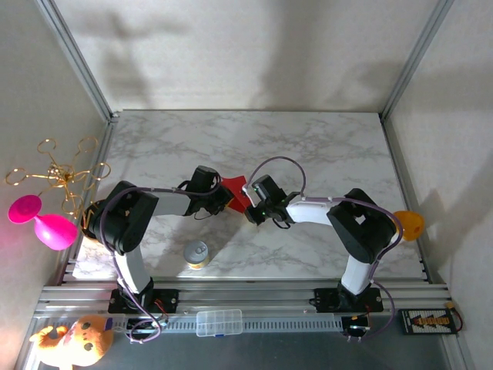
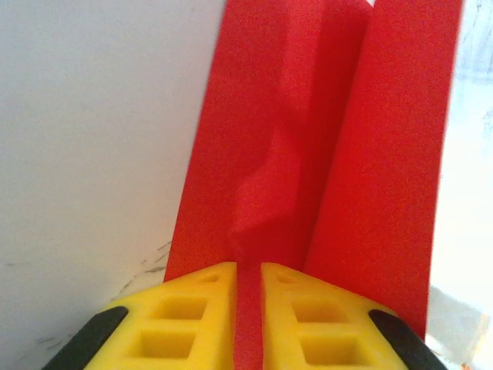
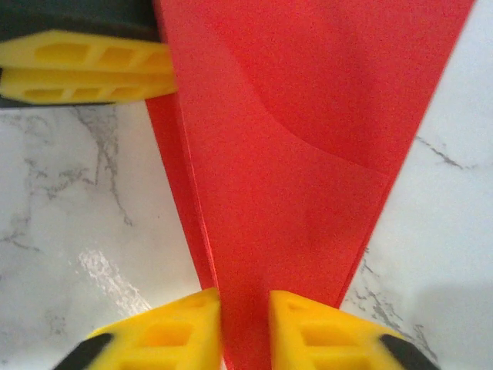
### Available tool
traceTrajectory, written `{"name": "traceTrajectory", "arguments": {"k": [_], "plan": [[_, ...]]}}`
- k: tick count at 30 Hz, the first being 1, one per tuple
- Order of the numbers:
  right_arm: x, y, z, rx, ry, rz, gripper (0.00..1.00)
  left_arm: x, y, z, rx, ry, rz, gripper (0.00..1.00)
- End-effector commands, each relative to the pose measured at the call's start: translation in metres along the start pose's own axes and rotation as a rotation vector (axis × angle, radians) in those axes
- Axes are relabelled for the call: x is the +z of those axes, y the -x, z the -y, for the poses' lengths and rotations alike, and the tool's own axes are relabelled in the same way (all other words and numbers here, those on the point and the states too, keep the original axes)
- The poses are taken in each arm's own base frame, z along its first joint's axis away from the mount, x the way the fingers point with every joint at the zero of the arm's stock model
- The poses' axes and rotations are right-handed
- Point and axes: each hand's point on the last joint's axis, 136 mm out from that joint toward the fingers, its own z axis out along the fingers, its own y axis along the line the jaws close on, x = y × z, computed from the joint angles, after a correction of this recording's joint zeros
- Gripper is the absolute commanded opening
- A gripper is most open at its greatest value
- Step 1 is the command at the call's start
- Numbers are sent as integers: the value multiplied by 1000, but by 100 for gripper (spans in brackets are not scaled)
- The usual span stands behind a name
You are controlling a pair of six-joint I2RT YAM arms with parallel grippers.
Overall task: Fold a paper plane with a square sheet of paper (pick it up from the middle)
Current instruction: Fourth fold the wing at the center of the table.
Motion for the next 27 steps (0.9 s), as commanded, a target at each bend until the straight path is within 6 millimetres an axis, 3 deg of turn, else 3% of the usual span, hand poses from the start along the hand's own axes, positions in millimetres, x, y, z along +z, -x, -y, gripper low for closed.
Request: {"name": "traceTrajectory", "arguments": {"k": [1, 9, 18, 27], "plan": [[-18, 23, 4, 25, -33, 60, 32, 6, -5, -12, -12, 35, -16, 16], [-37, 29, 8, 54, -144, 149, 38, 6, -6, -17, -30, 49, -18, 18], [-23, 16, -5, -55, -206, 103, 44, 6, -6, -19, -33, 58, -16, 20], [-6, 2, 4, -58, -262, 48, 41, 6, -6, -18, -31, 59, -20, 20]]}}
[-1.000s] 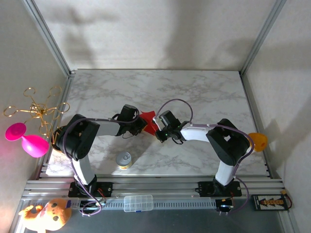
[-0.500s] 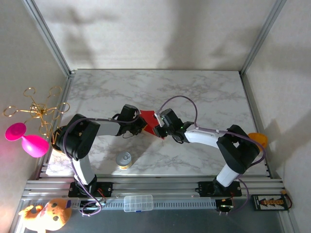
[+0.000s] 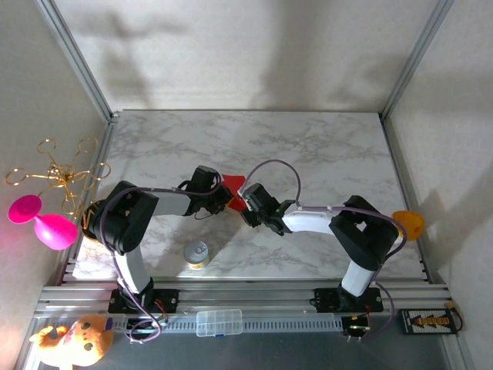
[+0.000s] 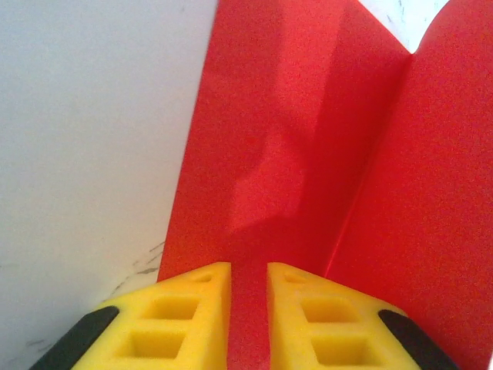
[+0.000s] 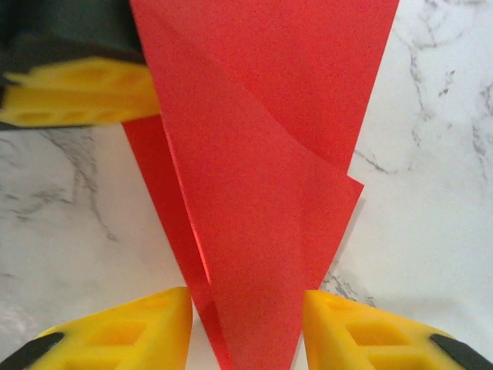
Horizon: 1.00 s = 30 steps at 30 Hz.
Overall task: Fold a paper plane with a square sheet of paper (pick it up from the middle)
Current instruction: Fourth fold the wing at the center of the table.
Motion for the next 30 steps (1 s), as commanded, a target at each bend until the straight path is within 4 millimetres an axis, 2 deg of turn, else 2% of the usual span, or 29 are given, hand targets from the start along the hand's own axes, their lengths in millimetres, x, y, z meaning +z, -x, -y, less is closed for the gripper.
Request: {"name": "traceTrajectory", "arguments": {"k": [1, 6, 14, 22, 30], "plan": [[5, -4, 2, -10, -32, -13, 39, 6, -7, -20, -28, 66, -21, 20], [4, -3, 2, -10, -27, -6, 28, 6, -6, -20, -27, 67, -20, 20], [6, -7, -3, -30, -1, -17, 17, 5, -7, -22, -26, 72, -21, 20], [6, -6, -9, -44, 35, -21, 13, 3, -7, -21, -20, 73, -17, 20], [5, -3, -14, -30, 101, -41, 8, -7, -1, -12, 22, 75, 15, 20]]}}
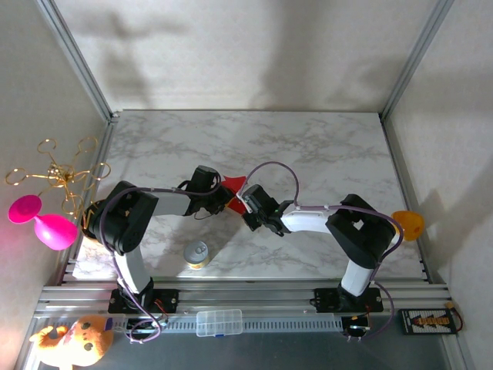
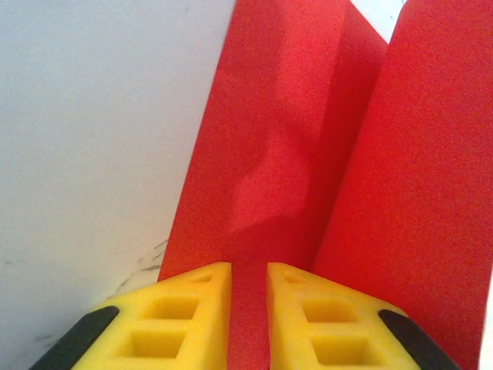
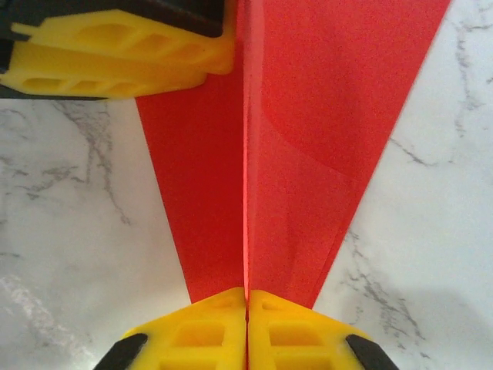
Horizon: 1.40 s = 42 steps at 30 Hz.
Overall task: Fold a paper plane with a square sheet of paper (pick it up from the middle)
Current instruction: Fourth fold the wing at the center of the table.
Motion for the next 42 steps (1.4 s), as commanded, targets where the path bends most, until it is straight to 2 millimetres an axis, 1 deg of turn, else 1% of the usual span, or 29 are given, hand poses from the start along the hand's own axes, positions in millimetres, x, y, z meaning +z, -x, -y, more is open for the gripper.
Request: {"name": "traceTrajectory", "arguments": {"k": [1, 9, 15, 21, 26, 27, 29, 31, 32, 33, 39, 42], "plan": [[2, 4, -6, 7, 63, -19, 8, -7, -1, -9, 20, 65, 18, 20], [1, 6, -10, 103, 226, -45, 6, -29, 8, 4, 67, 21, 95, 21], [5, 3, -12, 152, 311, -69, 6, -34, 6, 11, 81, -42, 101, 22], [7, 2, -14, 186, 358, -78, 5, -33, -1, 15, 93, -96, 77, 22], [3, 9, -13, 218, 413, -65, 5, -31, -6, 14, 106, -109, 55, 22], [3, 10, -13, 227, 424, -65, 5, -30, -7, 18, 114, -127, 54, 22], [1, 11, -13, 243, 447, -64, 5, -28, -9, 21, 123, -136, 48, 22], [0, 13, -18, 256, 482, -66, 5, -25, -10, 20, 130, -131, 44, 22], [1, 13, -10, 282, 483, -64, 5, -24, -11, 21, 133, -131, 43, 22], [2, 13, -8, 296, 492, -64, 5, -22, -11, 20, 135, -128, 40, 22], [5, 9, -7, 342, 532, -82, 5, -14, -15, 17, 151, -118, 21, 23], [5, 9, -7, 360, 554, -83, 5, -13, -16, 16, 163, -121, 19, 23]]}}
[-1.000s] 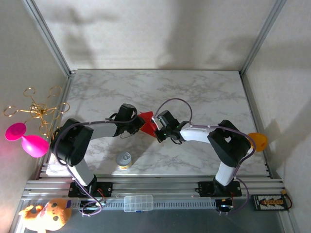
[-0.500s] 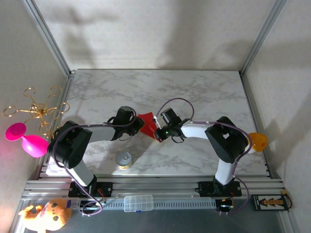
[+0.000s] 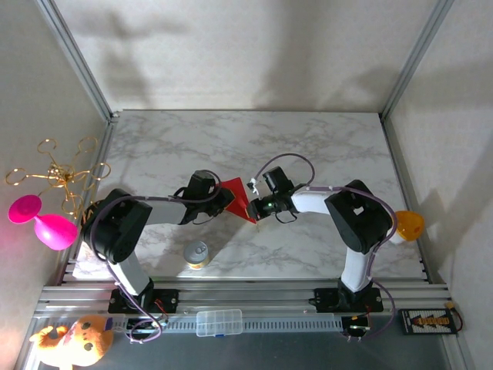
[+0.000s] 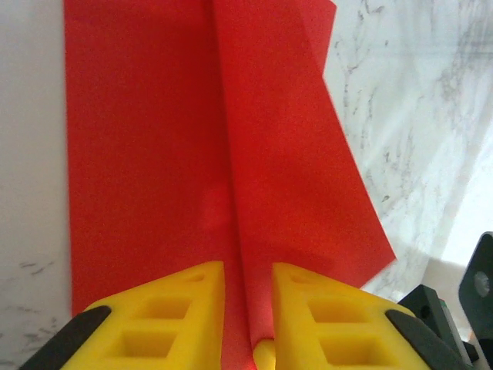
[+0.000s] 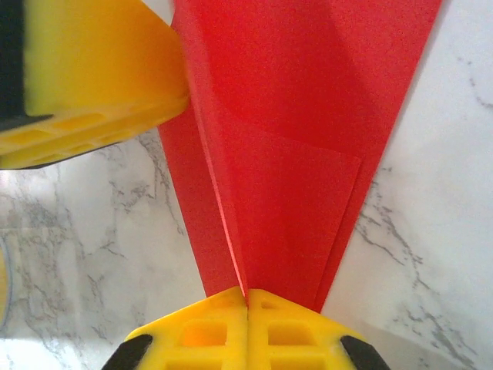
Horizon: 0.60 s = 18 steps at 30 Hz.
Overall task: Fold a paper plane with a square sheet of paper (pick it up from the middle)
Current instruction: Fourth fold the wing at the center of the table.
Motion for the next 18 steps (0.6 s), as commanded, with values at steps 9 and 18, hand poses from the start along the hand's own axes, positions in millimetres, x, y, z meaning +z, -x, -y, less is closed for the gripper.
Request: {"name": "traceTrajectory", "arguments": {"k": [9, 18], "plan": [[-1, 7, -4, 55, 88, 10, 5, 6, -8, 7, 91, -40, -24, 28], [1, 4, -1, 69, 92, 2, 6, 11, -13, 1, 97, -32, -39, 31]]}}
